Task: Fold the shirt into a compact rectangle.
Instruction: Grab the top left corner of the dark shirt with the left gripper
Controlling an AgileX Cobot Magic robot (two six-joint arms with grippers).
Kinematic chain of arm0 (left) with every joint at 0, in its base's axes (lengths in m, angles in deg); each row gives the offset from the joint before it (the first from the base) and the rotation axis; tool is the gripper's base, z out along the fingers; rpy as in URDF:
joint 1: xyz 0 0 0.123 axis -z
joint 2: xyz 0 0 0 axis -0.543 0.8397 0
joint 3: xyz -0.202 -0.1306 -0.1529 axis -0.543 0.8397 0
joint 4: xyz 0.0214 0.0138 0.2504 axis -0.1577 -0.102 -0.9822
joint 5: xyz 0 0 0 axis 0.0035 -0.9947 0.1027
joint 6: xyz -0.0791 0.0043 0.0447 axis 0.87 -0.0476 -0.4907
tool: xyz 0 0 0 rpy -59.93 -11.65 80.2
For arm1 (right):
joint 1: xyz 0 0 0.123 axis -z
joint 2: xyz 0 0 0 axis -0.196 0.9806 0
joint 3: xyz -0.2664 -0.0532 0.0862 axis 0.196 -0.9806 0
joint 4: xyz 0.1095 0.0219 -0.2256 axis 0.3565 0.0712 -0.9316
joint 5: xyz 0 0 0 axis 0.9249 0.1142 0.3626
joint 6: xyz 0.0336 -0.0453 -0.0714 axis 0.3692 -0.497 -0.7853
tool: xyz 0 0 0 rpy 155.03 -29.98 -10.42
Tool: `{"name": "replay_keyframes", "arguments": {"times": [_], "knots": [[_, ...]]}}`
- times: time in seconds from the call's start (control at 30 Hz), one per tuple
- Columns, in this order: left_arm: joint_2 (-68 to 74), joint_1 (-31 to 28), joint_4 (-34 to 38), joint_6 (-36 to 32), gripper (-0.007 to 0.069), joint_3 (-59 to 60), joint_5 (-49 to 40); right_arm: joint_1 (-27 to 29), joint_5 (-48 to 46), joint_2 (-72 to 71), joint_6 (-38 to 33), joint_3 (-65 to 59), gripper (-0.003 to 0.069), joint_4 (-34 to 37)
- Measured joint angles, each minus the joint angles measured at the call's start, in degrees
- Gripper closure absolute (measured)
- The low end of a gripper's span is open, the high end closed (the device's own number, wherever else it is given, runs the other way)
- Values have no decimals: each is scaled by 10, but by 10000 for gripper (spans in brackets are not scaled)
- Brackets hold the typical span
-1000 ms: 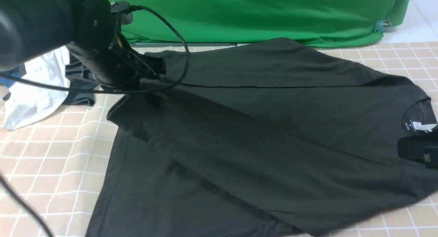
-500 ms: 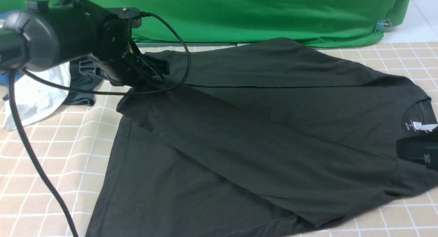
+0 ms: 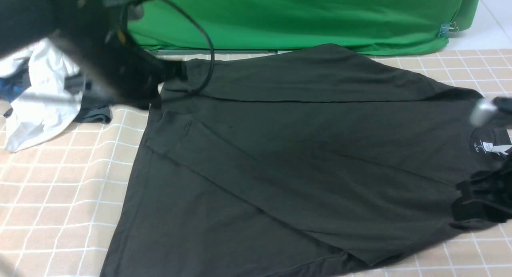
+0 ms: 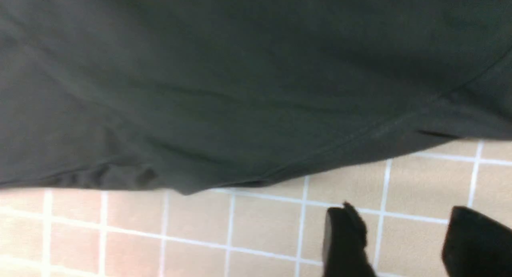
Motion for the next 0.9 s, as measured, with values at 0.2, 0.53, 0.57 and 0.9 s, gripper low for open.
{"name": "replay_keyframes", "arguments": {"times": [0.2, 0.53, 0.57, 0.9], "knots": [[-111, 17, 50, 0, 614, 220, 88, 0, 16, 106, 4, 0, 89, 5], [-107, 17, 67, 0, 614, 326, 114, 0, 88, 215, 13, 1, 88, 51], [-107, 17, 70, 0, 614, 326, 117, 0, 90, 223, 16, 3, 104, 50], [-107, 17, 83, 0, 612, 326, 135, -7, 118, 236, -35, 7, 571, 56]]}}
